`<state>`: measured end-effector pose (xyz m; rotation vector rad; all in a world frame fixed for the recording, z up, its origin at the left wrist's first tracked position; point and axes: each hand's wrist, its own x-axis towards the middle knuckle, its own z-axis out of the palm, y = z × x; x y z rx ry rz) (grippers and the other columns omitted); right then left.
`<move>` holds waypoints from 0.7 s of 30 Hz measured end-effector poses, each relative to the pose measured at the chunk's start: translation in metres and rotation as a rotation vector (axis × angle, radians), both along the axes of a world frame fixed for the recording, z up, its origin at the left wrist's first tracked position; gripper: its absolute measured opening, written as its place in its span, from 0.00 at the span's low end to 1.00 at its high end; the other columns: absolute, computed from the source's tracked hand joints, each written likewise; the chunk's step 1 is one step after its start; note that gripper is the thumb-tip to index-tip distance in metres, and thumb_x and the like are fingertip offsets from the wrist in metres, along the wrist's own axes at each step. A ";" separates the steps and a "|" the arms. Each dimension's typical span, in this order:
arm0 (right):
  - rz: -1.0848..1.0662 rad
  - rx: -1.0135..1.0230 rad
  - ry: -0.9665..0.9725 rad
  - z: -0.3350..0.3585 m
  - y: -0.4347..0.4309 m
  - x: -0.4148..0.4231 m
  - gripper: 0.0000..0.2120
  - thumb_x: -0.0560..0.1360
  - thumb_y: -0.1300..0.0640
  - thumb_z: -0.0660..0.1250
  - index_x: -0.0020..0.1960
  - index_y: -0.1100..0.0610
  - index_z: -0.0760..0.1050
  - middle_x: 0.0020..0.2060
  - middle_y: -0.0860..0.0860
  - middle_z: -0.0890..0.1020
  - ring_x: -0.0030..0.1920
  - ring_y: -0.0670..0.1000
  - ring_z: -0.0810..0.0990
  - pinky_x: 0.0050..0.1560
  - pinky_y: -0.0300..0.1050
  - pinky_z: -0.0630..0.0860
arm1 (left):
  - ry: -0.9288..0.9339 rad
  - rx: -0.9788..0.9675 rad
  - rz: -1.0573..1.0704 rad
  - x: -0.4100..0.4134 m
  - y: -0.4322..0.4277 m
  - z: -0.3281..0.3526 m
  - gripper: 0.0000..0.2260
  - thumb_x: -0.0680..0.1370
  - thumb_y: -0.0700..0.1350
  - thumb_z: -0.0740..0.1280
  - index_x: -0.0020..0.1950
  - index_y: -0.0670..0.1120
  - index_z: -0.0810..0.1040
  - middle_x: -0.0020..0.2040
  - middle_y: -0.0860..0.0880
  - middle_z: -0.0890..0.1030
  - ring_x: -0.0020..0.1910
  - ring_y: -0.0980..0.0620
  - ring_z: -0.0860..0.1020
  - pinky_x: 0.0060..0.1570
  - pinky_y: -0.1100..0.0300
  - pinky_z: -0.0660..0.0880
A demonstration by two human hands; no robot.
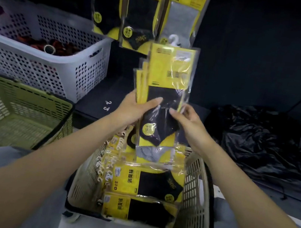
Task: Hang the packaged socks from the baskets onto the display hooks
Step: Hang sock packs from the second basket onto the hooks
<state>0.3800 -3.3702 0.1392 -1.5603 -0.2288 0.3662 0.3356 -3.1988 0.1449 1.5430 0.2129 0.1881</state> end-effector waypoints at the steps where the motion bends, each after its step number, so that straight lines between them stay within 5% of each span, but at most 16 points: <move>1: 0.035 0.044 -0.024 0.005 -0.001 0.003 0.19 0.77 0.58 0.67 0.65 0.57 0.68 0.57 0.48 0.80 0.56 0.46 0.80 0.49 0.37 0.79 | -0.051 0.030 -0.034 0.003 -0.004 0.005 0.15 0.72 0.48 0.73 0.57 0.48 0.77 0.45 0.56 0.84 0.44 0.60 0.83 0.39 0.68 0.77; 6: 0.105 -0.064 -0.095 -0.009 -0.013 0.011 0.23 0.76 0.59 0.67 0.68 0.55 0.65 0.61 0.50 0.78 0.62 0.48 0.77 0.59 0.41 0.76 | -0.125 0.219 -0.215 0.009 -0.004 -0.001 0.17 0.75 0.43 0.70 0.63 0.44 0.73 0.51 0.55 0.81 0.46 0.66 0.80 0.42 0.71 0.75; 9: 0.129 -0.287 -0.058 -0.038 -0.020 0.003 0.25 0.73 0.60 0.72 0.66 0.53 0.65 0.58 0.47 0.78 0.61 0.49 0.76 0.50 0.31 0.76 | 0.056 0.367 -0.375 0.000 -0.001 -0.037 0.24 0.74 0.42 0.71 0.68 0.44 0.68 0.60 0.50 0.77 0.58 0.58 0.77 0.55 0.65 0.74; 12: 0.140 -0.391 -0.083 -0.062 -0.023 -0.003 0.34 0.71 0.63 0.74 0.71 0.55 0.61 0.64 0.51 0.74 0.65 0.50 0.73 0.64 0.41 0.71 | 0.243 0.381 -0.426 -0.008 0.003 -0.069 0.32 0.72 0.40 0.73 0.72 0.43 0.62 0.64 0.47 0.75 0.63 0.51 0.74 0.61 0.60 0.71; 15: 0.101 -0.379 -0.136 -0.067 -0.021 -0.005 0.34 0.70 0.63 0.74 0.71 0.55 0.62 0.64 0.50 0.75 0.66 0.50 0.72 0.66 0.47 0.69 | 0.244 0.298 -0.385 -0.010 0.004 -0.076 0.29 0.71 0.38 0.73 0.69 0.43 0.66 0.60 0.48 0.78 0.60 0.50 0.77 0.57 0.62 0.75; 21: -0.055 -0.081 -0.179 -0.024 -0.009 0.008 0.26 0.70 0.64 0.73 0.62 0.51 0.65 0.59 0.46 0.77 0.60 0.44 0.76 0.55 0.35 0.75 | 0.059 0.248 -0.265 0.010 0.015 -0.027 0.21 0.70 0.43 0.75 0.60 0.48 0.75 0.52 0.53 0.83 0.50 0.57 0.82 0.49 0.64 0.79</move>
